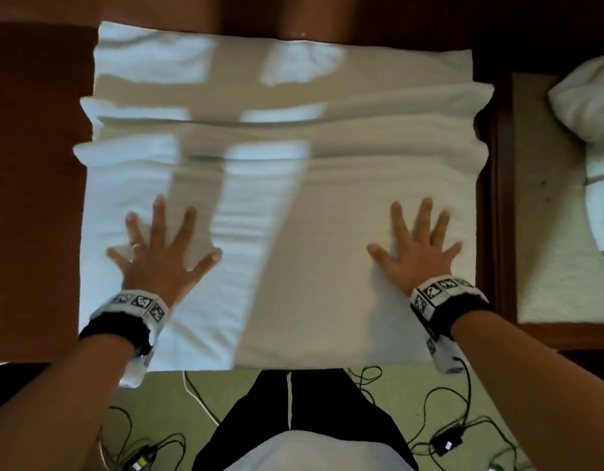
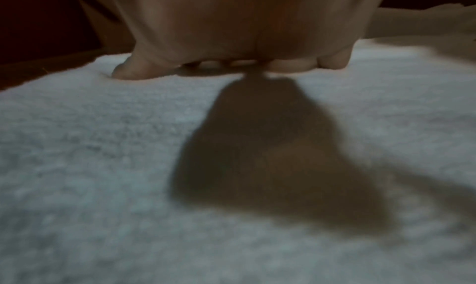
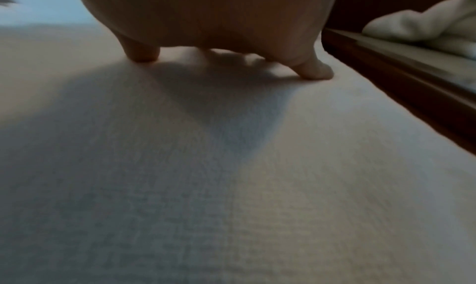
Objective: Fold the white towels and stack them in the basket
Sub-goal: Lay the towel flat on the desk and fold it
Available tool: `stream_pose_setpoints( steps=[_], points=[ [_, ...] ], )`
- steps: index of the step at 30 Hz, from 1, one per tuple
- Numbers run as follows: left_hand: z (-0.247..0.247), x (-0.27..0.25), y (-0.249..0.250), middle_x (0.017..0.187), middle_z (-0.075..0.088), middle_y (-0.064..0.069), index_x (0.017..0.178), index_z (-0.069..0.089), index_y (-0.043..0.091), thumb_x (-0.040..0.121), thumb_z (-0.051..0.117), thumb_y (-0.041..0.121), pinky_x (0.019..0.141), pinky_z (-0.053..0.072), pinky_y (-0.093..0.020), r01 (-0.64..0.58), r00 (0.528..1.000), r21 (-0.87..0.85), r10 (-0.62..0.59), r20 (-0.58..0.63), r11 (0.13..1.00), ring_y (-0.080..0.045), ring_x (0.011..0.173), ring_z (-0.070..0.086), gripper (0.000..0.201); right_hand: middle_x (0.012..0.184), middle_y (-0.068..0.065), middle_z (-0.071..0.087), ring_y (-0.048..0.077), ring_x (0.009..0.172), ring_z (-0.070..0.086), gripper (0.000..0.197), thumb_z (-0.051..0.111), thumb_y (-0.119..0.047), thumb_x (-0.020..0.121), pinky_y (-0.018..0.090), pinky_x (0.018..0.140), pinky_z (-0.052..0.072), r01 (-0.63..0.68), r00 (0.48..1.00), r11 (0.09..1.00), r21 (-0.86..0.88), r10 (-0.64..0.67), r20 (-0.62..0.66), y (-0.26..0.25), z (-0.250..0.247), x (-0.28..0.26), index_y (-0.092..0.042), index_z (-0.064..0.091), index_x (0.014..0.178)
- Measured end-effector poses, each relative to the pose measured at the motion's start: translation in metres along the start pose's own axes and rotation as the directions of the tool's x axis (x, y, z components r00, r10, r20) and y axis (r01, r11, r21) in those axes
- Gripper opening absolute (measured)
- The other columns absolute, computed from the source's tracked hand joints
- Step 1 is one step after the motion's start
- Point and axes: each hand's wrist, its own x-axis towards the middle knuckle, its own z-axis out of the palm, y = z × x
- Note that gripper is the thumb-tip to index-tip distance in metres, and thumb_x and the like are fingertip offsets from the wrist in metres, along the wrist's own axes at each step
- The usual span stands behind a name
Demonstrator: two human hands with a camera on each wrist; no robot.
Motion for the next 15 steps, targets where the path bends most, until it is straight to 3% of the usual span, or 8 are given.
stream_pose_setpoints(
  steps=[4,7,11,13,15],
  points=[
    [-0.032,0.047,0.008,0.158,-0.04,0.012,0.143,-0.029,0.059,0.077,0.019,0.093,0.107,0.007,-0.082,-0.014,1.0,0.034,0.015,-0.021,0.999,-0.042,0.15,-0.019,0.088,0.158,-0.002,-0.035,0.037,0.145,-0.028,0.084,0.026,-0.085,0.083,0.077,0.108,0.001,0.003,0.999,1.0,-0.004,-0.003,-0.046,-0.012,-0.027,0.041,-0.053,-0.019,0.147],
    [-0.044,0.055,0.007,0.161,-0.034,0.011,0.145,-0.026,0.058,0.076,0.02,0.093,0.111,0.007,-0.078,-0.042,0.999,0.032,0.042,-0.02,0.999,-0.037,0.152,-0.018,0.09,0.16,-0.003,-0.031,0.034,0.147,-0.025,0.084,0.033,-0.081,0.085,0.074,0.11,0.002,0.0,1.0,1.0,0.028,0.001,-0.025,-0.014,-0.04,0.049,-0.051,-0.013,0.149],
    [-0.006,0.005,-0.005,0.165,-0.027,0.002,0.153,-0.023,0.046,0.086,0.02,0.084,0.115,0.008,-0.073,-0.115,0.984,0.053,0.122,-0.134,0.992,-0.035,0.154,-0.01,0.087,0.161,0.001,-0.028,0.03,0.149,-0.02,0.081,0.033,-0.072,0.092,0.067,0.116,0.006,0.002,0.993,1.0,0.026,0.002,-0.121,-0.005,-0.013,-0.003,-0.039,-0.005,0.155],
    [0.036,-0.039,-0.018,0.165,-0.026,-0.001,0.156,-0.016,0.042,0.091,0.011,0.081,0.113,0.008,-0.074,-0.148,0.98,0.071,0.156,-0.121,0.986,-0.036,0.153,-0.008,0.081,0.16,0.002,-0.029,0.03,0.149,-0.021,0.079,0.028,-0.071,0.094,0.063,0.118,0.005,0.0,0.988,1.0,0.022,0.003,-0.153,0.009,0.024,-0.048,-0.036,-0.006,0.155],
    [0.071,-0.075,-0.034,0.167,-0.02,-0.002,0.16,0.0,0.036,0.091,0.009,0.079,0.111,0.011,-0.078,-0.144,0.986,0.058,0.148,-0.077,0.988,-0.036,0.153,-0.008,0.081,0.159,0.002,-0.033,0.029,0.148,-0.023,0.077,0.02,-0.073,0.094,0.062,0.119,0.007,-0.014,0.994,1.0,0.024,0.017,-0.105,0.028,0.059,-0.084,-0.039,-0.015,0.153]
  ],
)
